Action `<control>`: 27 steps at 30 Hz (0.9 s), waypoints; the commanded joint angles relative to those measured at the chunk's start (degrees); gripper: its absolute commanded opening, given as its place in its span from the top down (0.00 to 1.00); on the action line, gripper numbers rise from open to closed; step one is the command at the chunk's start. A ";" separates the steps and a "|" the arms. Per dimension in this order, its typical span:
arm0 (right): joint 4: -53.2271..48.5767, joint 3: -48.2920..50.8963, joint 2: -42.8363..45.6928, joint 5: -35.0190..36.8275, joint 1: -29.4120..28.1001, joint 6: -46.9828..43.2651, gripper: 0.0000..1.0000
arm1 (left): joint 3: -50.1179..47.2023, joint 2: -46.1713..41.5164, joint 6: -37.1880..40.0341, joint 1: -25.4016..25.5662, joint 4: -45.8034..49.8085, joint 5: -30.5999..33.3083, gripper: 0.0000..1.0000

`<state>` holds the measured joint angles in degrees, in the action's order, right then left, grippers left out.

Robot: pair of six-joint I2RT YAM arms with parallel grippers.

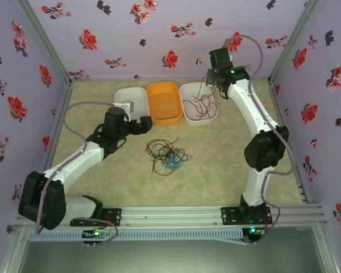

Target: Untangle the cables

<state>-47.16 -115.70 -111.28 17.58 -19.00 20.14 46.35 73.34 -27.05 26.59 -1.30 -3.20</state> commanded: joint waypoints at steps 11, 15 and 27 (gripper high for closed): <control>-9.10 -10.00 -14.93 4.90 1.60 -0.43 1.00 | 3.00 1.08 1.04 -0.46 2.18 -0.86 0.00; -10.77 -12.68 -18.57 6.51 1.63 -1.11 1.00 | 3.22 1.37 0.86 -0.47 2.78 -0.88 0.00; -12.50 -14.29 -23.83 7.29 2.59 -1.67 1.00 | 4.15 2.81 0.66 -0.48 3.56 -1.28 0.00</control>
<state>-57.65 -128.11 -133.49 23.18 -16.93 19.51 48.53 75.57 -26.92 26.57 1.54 -3.66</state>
